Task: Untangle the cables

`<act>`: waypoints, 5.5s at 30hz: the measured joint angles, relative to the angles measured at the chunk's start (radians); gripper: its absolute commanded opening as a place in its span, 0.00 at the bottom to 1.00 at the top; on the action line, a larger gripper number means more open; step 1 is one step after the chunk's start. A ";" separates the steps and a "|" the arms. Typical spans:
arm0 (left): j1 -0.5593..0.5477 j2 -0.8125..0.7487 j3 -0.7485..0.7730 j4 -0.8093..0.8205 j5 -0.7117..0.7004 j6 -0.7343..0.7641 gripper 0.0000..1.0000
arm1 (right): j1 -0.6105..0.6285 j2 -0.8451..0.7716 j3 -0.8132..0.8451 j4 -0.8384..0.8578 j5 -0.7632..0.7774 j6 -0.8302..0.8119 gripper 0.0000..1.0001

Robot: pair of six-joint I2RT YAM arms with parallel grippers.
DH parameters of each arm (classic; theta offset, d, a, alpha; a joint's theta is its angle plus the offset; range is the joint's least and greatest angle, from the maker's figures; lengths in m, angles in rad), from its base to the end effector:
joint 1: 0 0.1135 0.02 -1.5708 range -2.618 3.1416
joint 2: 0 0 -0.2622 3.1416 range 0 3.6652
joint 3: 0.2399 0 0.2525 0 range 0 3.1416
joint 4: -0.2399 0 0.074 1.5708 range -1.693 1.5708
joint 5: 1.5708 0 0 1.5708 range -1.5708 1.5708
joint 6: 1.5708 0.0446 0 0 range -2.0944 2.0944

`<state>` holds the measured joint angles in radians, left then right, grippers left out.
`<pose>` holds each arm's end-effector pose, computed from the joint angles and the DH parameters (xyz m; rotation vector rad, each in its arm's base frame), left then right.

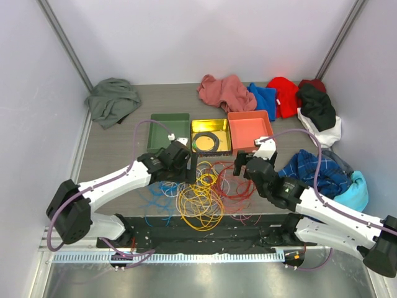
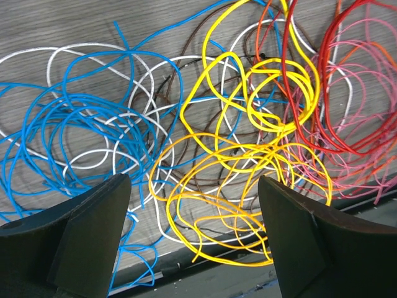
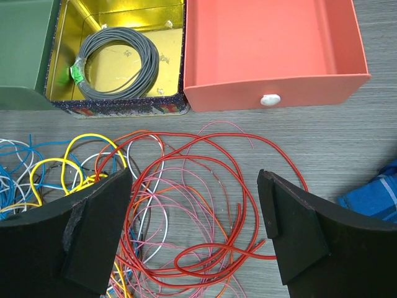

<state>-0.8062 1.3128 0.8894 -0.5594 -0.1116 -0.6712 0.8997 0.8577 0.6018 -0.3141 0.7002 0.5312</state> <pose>0.1884 -0.1892 0.2225 0.1316 2.5990 -0.4230 0.1419 0.1325 0.2494 0.0257 1.9997 0.1629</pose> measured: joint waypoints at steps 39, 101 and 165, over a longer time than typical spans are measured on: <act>0.073 0.161 -0.043 0.056 -0.147 -0.141 0.28 | 0.000 -0.033 -0.030 -0.008 0.004 0.021 0.90; 0.337 0.327 0.544 -0.013 -0.289 0.096 0.08 | 0.000 -0.224 -0.011 -0.062 -0.066 0.062 0.85; 0.062 -0.361 -0.332 0.024 -0.151 -0.374 0.55 | 0.000 -0.117 -0.097 0.026 -0.154 0.119 0.84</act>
<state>-0.7441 0.9516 0.5575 -0.5358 -0.2623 -1.0451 0.8997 0.7406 0.5049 -0.2878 0.5461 0.6506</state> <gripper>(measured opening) 0.590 0.838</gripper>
